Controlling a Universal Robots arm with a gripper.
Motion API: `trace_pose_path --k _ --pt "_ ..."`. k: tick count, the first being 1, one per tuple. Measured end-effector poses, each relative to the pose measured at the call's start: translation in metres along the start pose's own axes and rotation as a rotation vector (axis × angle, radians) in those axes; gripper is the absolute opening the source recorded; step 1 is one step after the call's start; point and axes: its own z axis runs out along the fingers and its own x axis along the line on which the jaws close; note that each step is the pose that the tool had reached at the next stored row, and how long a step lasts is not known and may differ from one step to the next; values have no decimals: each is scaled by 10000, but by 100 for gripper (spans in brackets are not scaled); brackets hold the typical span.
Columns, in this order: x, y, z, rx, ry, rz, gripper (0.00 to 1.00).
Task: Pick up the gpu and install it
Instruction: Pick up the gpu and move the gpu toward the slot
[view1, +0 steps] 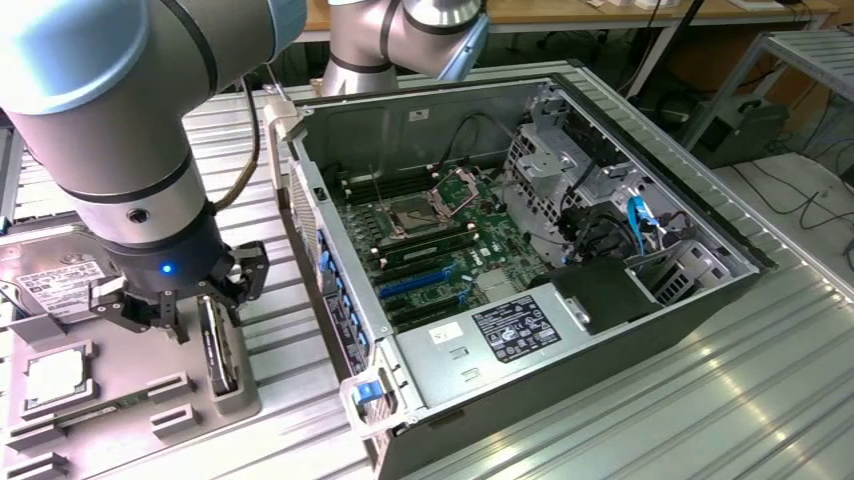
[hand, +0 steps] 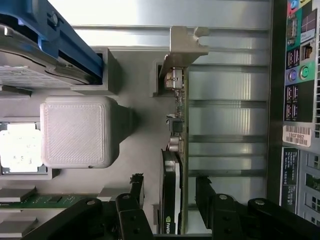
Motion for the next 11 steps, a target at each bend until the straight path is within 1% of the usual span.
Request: trace_pose_path --k 5,9,11 --pt "1 -2 75 1 0 0 54" --pt "2 -3 129 0 12 0 54" --pt "3 -3 132 2 15 0 54"
